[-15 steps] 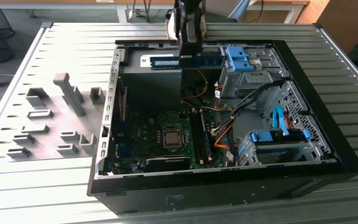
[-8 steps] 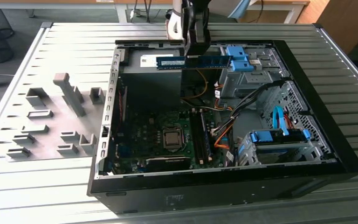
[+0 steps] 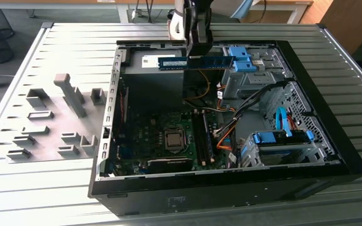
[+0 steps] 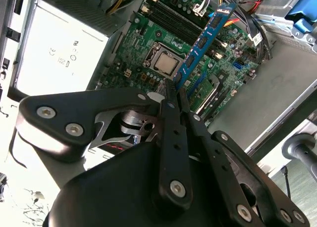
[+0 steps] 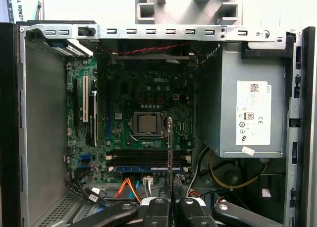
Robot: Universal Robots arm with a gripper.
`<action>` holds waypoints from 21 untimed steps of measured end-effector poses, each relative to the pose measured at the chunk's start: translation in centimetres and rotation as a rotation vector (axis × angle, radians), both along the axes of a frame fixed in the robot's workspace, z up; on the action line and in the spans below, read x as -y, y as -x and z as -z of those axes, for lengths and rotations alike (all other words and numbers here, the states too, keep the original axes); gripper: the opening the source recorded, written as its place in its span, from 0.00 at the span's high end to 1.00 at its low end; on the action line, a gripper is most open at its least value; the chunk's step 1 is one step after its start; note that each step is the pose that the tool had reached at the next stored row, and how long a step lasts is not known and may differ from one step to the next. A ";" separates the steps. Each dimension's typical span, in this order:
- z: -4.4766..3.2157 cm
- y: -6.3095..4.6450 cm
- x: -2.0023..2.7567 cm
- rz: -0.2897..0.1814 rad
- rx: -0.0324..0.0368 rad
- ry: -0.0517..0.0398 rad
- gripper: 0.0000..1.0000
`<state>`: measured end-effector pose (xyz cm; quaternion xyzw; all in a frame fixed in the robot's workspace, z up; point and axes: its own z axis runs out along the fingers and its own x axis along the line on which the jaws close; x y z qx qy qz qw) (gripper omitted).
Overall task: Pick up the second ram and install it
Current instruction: 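Insert the second ram into the second slot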
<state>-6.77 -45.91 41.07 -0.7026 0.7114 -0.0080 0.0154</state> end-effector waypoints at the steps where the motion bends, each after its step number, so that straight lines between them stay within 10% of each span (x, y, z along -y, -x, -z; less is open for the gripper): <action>1: 0.00 0.0 0.00 0.000 0.0000 0.0000 0.86; 21: 0.19 0.0 0.00 0.169 0.0000 0.0002 0.86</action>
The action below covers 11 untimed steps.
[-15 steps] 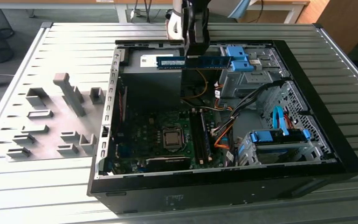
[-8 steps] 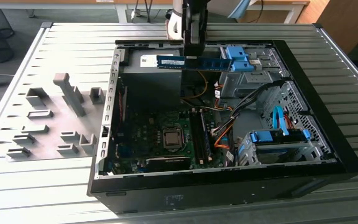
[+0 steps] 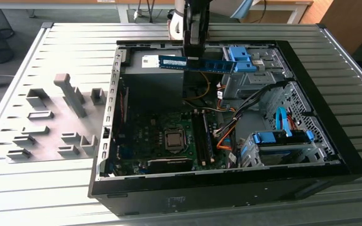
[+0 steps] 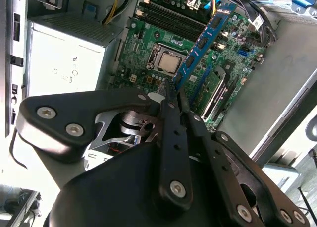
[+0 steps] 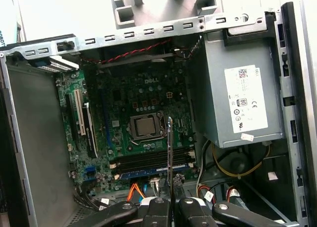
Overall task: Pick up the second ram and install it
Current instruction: 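Insert the second ram into the second slot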
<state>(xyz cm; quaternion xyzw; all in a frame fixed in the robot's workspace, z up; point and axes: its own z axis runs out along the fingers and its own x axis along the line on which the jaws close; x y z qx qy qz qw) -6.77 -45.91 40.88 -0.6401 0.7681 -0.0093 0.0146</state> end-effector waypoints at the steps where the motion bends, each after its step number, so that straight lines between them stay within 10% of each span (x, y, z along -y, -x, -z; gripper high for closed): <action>1: 0.00 0.0 0.00 0.000 0.0000 0.0000 0.86; 11: 0.00 0.0 0.00 0.006 0.0000 0.0000 0.86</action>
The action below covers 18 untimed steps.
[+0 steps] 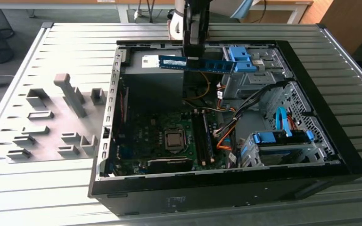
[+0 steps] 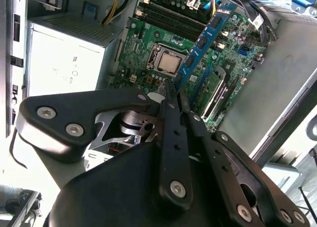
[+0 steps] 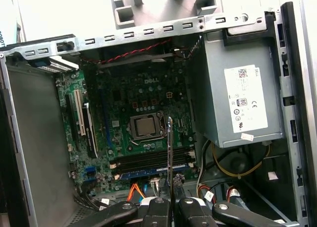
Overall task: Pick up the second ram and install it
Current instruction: 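Insert the second ram into the second slot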
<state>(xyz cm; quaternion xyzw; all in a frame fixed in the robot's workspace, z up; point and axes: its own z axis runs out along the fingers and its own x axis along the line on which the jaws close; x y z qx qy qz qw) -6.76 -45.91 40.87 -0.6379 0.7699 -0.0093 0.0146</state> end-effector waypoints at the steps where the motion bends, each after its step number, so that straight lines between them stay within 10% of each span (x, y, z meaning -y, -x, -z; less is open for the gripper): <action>1: 0.00 0.0 0.00 0.006 0.0000 0.0001 0.86; 18: 0.49 0.0 0.00 0.303 0.0000 0.0018 0.86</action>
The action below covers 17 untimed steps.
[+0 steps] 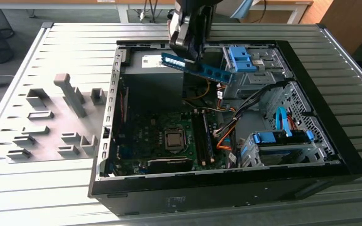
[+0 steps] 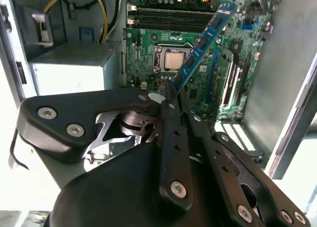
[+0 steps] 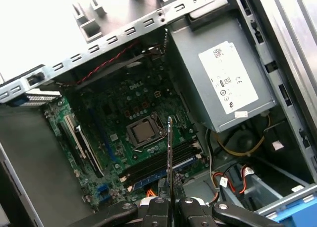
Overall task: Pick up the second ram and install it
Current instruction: 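Insert the second ram into the second slot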
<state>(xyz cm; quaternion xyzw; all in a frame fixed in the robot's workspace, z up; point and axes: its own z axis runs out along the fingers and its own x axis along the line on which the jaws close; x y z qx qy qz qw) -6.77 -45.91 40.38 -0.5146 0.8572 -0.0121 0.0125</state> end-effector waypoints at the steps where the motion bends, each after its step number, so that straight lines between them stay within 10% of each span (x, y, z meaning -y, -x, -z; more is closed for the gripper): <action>1: 0.03 0.0 0.00 0.018 0.0000 0.0002 0.86; 10: 0.29 0.0 0.00 0.177 -0.0001 0.0016 0.86; 17: 0.30 0.0 0.00 0.181 0.0000 0.0016 0.86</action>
